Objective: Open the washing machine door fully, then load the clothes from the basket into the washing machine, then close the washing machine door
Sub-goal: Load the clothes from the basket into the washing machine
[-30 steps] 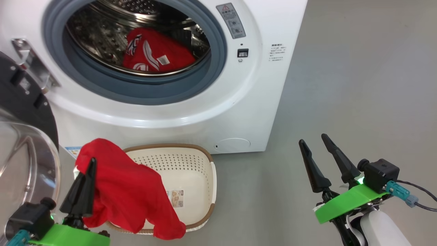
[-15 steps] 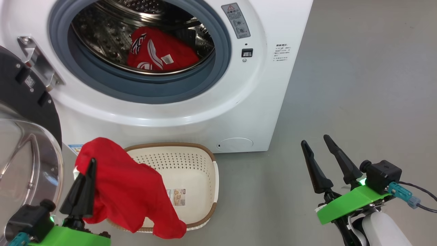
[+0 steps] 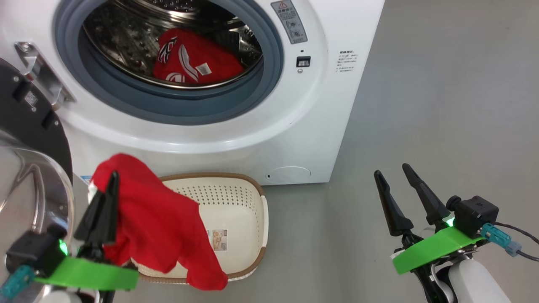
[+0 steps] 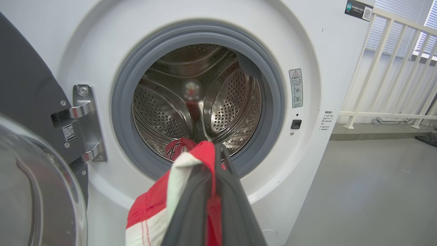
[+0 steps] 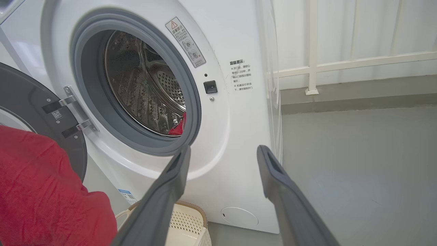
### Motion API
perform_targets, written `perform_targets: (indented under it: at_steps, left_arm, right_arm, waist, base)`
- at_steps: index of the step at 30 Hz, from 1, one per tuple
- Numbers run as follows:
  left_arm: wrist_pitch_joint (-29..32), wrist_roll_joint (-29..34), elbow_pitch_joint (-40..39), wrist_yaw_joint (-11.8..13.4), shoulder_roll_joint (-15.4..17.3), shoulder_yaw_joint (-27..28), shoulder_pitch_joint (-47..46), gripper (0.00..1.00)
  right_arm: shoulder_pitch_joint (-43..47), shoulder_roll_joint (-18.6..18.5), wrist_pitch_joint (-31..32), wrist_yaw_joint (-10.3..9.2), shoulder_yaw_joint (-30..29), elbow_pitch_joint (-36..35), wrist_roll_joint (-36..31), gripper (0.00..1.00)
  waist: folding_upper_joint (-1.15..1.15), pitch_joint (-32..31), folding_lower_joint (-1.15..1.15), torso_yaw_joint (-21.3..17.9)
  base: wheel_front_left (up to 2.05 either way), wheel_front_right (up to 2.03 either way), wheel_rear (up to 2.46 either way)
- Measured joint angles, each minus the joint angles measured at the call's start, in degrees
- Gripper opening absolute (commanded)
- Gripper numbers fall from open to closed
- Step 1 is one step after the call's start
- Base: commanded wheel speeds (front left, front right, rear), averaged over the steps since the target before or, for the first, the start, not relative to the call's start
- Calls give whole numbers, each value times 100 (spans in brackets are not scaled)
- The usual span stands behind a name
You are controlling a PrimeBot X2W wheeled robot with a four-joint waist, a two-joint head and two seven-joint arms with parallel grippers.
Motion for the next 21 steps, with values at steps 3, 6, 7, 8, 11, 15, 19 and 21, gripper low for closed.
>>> perform_targets:
  at_steps: [3, 6, 7, 8, 11, 15, 19, 21]
  left_arm:
    - [0, -1, 9, -7, -7, -26, -185, 0]
    - [0, -2, 85, -43, -32, -76, -552, 0]
    - [0, -2, 116, -49, -44, -103, -691, 0]
    - [-2, -1, 169, -51, -43, -142, -840, 0]
    - [1, 1, 341, -59, -44, -230, -1291, 0]
    - [2, 0, 605, -99, -40, -255, -1962, 0]
    - [12, -69, 1128, -107, -3, -337, -2920, 0]
    - [19, -96, 1450, -108, 47, -414, -3271, 0]
  right_arm:
    - [-1, 9, 0, 0, -7, -19, -31, 100]
    - [-3, 26, 0, 0, -7, -33, -31, 100]
    - [-7, 35, 0, 0, -5, -40, -32, 100]
    - [-12, 45, 0, 0, -4, -44, -33, 100]
    - [-67, 70, 0, 0, -4, -65, -49, 100]
    - [-180, 138, 0, 0, -20, -129, -145, 100]
    - [-299, 233, 0, 0, -27, -204, -210, 100]
    - [-382, 286, 0, 0, -23, -238, -250, 100]
  waist:
    - [0, 36, 0, -12]
    - [0, 108, 0, -37]
    - [0, 137, 0, -48]
    - [0, 170, 0, -60]
    - [0, 287, 0, -106]
    - [0, 495, 0, -173]
    - [0, 839, 0, -268]
    - [0, 996, 0, -316]
  base:
    - [0, 0, 0]
    - [0, 0, 0]
    - [0, 0, 0]
    - [0, 0, 0]
    - [0, 0, 0]
    - [0, 0, 0]
    - [0, 0, 0]
    - [0, 0, 0]
